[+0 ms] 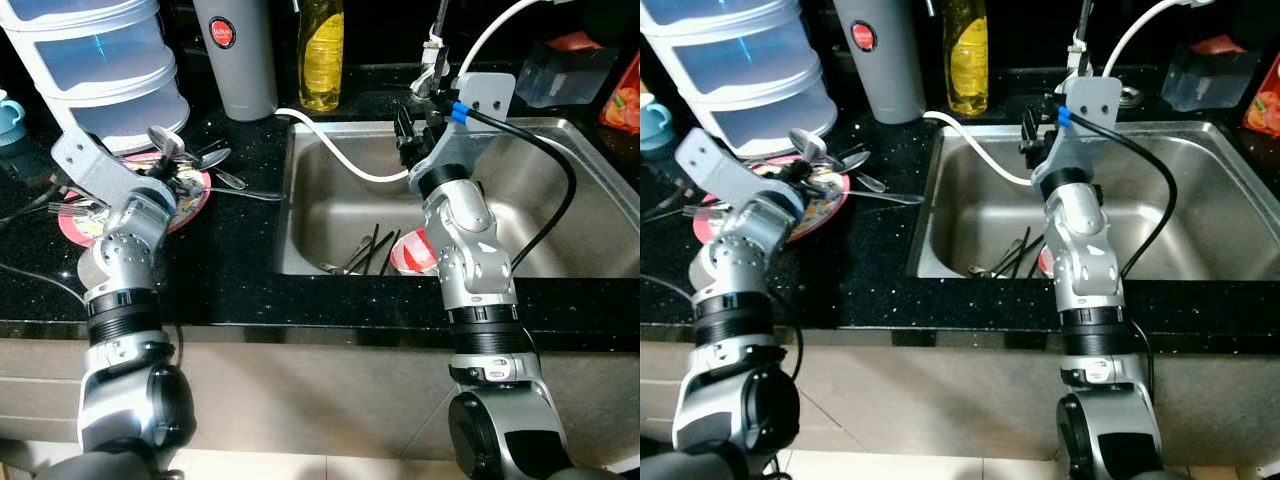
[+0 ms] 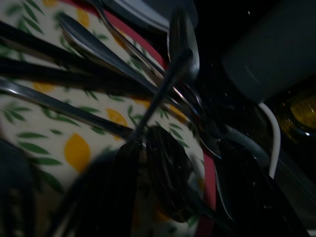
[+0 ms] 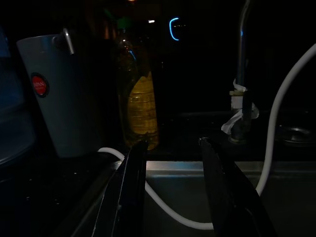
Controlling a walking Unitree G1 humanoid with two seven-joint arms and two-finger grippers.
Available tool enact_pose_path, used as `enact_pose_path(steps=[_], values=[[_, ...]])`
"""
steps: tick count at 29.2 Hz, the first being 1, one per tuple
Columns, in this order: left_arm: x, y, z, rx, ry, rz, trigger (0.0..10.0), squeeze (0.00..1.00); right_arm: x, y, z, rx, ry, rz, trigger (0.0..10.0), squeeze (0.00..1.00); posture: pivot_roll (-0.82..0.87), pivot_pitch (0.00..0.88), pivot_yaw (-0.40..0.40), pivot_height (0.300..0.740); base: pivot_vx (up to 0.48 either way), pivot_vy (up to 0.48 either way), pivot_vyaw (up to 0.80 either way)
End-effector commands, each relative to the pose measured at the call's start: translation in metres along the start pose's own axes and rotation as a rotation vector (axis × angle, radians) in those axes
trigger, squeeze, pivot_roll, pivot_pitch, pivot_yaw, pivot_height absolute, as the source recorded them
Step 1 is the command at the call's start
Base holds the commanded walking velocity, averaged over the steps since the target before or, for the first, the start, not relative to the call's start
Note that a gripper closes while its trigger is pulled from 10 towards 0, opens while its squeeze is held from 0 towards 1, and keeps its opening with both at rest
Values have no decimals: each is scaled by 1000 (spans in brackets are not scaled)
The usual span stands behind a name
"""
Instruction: Kitchen organization
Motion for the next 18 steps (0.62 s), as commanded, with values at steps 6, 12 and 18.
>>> enact_pose_path(steps=[6,12,18], values=[[7,-20,4,95,30,-10,3490,0,3,2,0,-5,9,-4,10000,0,-35,0,68,740,0,0,0],[7,-21,6,102,26,-35,0,0,2,3,0,-7,5,-6,10000,0,-35,0,65,740,0,0,0],[-15,-3,1,11,-87,-64,0,0,2,3,0,-7,7,-6,10000,0,-36,0,66,740,0,0,0]])
Point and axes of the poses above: a point about 5 cm out from each wrist's last joint towards the gripper, its own z axis pointing out of the wrist towards the gripper, its own y axis along the axis of the wrist's last joint, x = y × z, the point moved 6 cm from there along z, pointing out of the wrist towards the gripper, and after that the axes turned 3 degrees about z, right-handed, at the moved point
